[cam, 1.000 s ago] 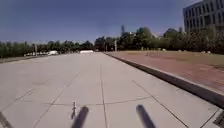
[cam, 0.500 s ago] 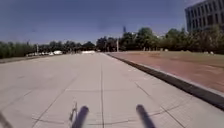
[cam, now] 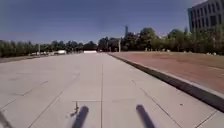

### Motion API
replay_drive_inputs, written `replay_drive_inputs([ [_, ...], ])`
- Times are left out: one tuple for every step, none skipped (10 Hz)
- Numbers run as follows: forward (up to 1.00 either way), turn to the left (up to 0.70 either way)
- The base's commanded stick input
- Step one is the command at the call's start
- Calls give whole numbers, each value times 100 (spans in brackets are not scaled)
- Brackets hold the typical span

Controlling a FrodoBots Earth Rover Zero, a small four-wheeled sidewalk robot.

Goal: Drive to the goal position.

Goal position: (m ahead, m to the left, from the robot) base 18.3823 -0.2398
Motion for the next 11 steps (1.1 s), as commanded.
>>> replay_drive_inputs([
  [70, 0],
  [70, 0],
  [70, 0],
  [70, 0],
  [70, 0],
  [70, 0],
  [70, 0],
  [70, -12],
  [70, -32],
  [70, -31],
  [70, -19],
])
